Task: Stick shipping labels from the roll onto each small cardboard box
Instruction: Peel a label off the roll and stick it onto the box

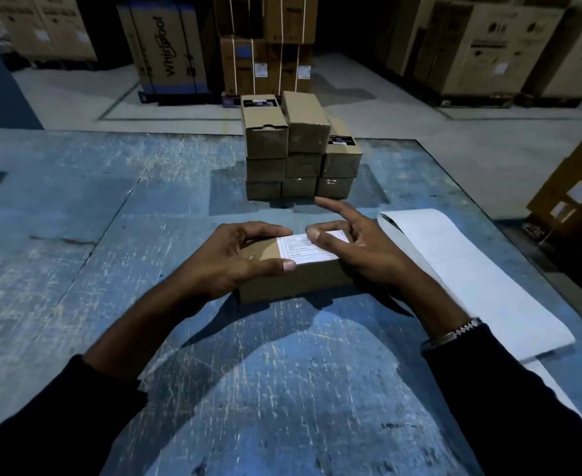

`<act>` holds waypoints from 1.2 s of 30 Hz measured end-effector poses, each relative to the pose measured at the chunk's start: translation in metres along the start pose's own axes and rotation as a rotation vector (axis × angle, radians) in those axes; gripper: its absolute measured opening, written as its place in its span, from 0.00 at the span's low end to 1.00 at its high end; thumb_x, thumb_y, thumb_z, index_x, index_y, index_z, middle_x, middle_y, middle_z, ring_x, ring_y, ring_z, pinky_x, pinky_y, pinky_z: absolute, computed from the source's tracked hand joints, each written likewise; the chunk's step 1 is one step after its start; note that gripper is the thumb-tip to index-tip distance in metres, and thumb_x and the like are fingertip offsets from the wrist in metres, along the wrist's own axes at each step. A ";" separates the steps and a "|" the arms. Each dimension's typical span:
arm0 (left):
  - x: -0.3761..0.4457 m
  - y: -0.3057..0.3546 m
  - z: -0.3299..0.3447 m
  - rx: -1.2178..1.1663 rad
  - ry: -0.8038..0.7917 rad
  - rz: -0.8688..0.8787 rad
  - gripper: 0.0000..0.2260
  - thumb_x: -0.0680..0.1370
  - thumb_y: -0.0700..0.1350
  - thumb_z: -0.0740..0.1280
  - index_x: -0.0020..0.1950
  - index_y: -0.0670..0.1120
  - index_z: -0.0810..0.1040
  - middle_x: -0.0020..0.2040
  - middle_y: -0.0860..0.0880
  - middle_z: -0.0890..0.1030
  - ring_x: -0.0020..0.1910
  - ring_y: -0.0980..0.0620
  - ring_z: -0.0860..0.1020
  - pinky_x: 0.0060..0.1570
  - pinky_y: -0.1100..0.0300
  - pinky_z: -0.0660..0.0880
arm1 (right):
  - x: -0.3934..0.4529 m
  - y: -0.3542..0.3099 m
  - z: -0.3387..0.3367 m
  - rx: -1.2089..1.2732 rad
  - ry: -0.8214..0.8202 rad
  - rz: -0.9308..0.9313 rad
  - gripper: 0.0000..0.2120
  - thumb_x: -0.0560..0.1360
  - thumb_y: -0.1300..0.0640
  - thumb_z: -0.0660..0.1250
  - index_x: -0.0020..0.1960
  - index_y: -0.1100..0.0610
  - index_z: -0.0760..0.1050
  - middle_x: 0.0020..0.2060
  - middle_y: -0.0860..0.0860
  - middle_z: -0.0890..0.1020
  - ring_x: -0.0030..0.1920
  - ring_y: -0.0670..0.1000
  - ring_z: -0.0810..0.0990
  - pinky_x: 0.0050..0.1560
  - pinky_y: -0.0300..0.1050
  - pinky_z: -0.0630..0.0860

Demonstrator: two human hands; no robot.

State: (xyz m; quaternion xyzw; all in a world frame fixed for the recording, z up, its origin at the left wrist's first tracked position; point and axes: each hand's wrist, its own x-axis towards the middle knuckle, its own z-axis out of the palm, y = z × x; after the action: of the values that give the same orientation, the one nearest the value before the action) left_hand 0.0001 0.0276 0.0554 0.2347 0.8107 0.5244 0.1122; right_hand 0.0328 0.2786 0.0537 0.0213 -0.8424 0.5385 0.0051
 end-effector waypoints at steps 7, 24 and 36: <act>0.000 -0.001 0.001 -0.013 0.006 -0.007 0.24 0.68 0.59 0.80 0.63 0.60 0.86 0.60 0.63 0.85 0.60 0.64 0.80 0.58 0.63 0.78 | 0.000 0.003 -0.010 0.137 -0.058 0.008 0.18 0.89 0.55 0.57 0.78 0.48 0.69 0.62 0.52 0.87 0.62 0.56 0.86 0.61 0.51 0.81; 0.002 -0.002 0.004 0.015 0.014 0.036 0.22 0.70 0.54 0.82 0.64 0.60 0.85 0.61 0.64 0.84 0.61 0.65 0.79 0.56 0.67 0.77 | -0.001 0.003 -0.009 0.246 -0.100 0.085 0.17 0.88 0.48 0.60 0.75 0.45 0.73 0.65 0.46 0.85 0.62 0.48 0.86 0.52 0.39 0.82; -0.001 -0.010 0.009 0.689 0.101 0.520 0.22 0.74 0.40 0.79 0.66 0.50 0.79 0.67 0.50 0.79 0.65 0.51 0.75 0.60 0.52 0.79 | 0.006 0.000 -0.015 0.275 0.105 0.134 0.35 0.86 0.34 0.48 0.56 0.54 0.88 0.52 0.53 0.89 0.58 0.54 0.85 0.59 0.53 0.77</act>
State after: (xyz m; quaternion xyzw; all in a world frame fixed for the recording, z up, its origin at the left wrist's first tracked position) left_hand 0.0022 0.0309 0.0423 0.4290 0.8567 0.2450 -0.1485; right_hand 0.0265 0.2915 0.0602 -0.0625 -0.7588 0.6482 0.0103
